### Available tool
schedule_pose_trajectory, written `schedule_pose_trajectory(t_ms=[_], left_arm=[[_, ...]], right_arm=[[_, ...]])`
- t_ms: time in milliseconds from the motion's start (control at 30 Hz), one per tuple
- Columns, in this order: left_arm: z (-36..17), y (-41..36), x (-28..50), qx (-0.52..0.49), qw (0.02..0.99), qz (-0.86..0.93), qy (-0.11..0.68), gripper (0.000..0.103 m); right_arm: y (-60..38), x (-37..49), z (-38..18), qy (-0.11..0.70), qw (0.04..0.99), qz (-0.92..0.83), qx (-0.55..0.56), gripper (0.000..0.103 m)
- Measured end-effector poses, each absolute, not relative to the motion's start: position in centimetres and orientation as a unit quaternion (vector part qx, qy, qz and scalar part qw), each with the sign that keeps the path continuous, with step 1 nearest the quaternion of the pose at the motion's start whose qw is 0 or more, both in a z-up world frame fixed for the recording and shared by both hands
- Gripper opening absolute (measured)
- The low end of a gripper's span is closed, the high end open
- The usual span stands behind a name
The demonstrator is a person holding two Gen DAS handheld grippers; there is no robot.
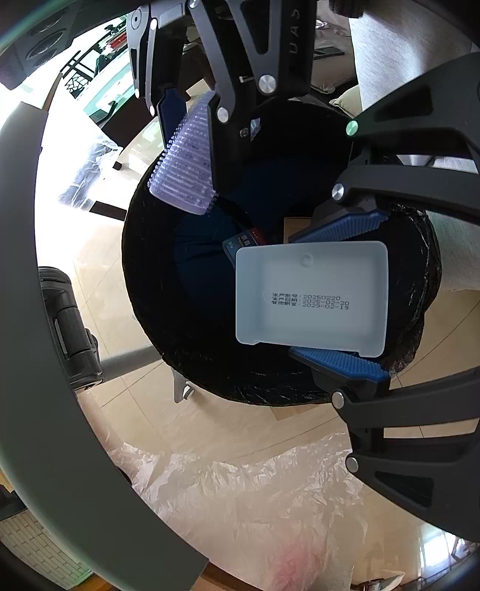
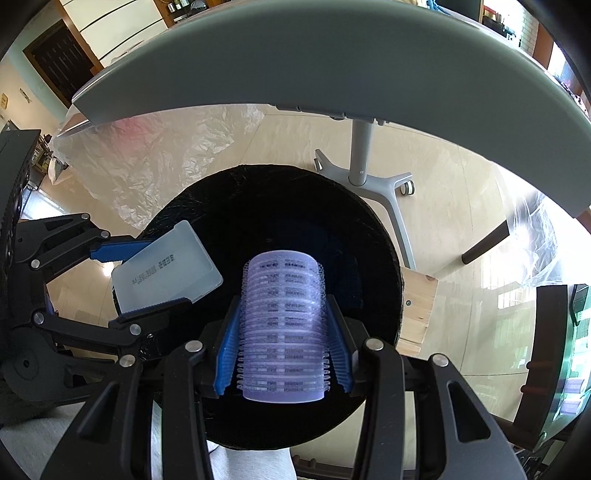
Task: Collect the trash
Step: 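Carry the tray and curler down over the black trash bin with both tools, then open both tools to drop the tray and curler into the bin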
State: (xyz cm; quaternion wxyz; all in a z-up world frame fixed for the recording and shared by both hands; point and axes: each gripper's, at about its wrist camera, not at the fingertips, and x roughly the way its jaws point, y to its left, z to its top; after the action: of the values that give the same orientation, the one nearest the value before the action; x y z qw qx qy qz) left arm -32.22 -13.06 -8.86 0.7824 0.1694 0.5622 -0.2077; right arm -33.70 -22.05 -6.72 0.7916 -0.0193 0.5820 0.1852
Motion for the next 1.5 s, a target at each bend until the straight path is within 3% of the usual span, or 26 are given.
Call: schedule_pose_trajectory(t_ms=[867, 933, 967, 1000, 1100, 1400, 1500], left_arm=[[-9.4, -13.6, -31.7, 0.183, 0.778, -0.222, 0.559, 0.055], [-9.2, -13.6, -31.7, 0.181, 0.782, -0.22, 0.555, 0.059], [-9.1, -13.5, -31.6, 0.179, 0.785, -0.215, 0.553, 0.062], [-8.9, -13.4, -31.6, 0.175, 0.787, -0.214, 0.551, 0.069], [-8.4, -13.1, -31.5, 0.165, 0.794, -0.211, 0.546, 0.075], [-5.4, -12.1, -32.1, 0.152, 0.813, -0.205, 0.523, 0.077], [-2.4, -11.5, -32.7, 0.14, 0.83, -0.217, 0.494, 0.085]], right_arm=[[-22.3, -33.7, -6.7, 0.586, 0.791, 0.175, -0.016, 0.043], [-22.4, -33.7, -6.6, 0.584, 0.793, 0.175, -0.017, 0.052], [-22.5, -33.7, -6.6, 0.583, 0.794, 0.172, -0.016, 0.068], [-22.7, -33.8, -6.5, 0.58, 0.797, 0.17, -0.012, 0.075], [-23.5, -34.0, -5.9, 0.574, 0.802, 0.166, 0.001, 0.076], [-26.6, -35.0, -1.8, 0.544, 0.823, 0.157, 0.046, 0.082], [-27.3, -35.6, 1.5, 0.507, 0.845, 0.16, 0.05, 0.088]])
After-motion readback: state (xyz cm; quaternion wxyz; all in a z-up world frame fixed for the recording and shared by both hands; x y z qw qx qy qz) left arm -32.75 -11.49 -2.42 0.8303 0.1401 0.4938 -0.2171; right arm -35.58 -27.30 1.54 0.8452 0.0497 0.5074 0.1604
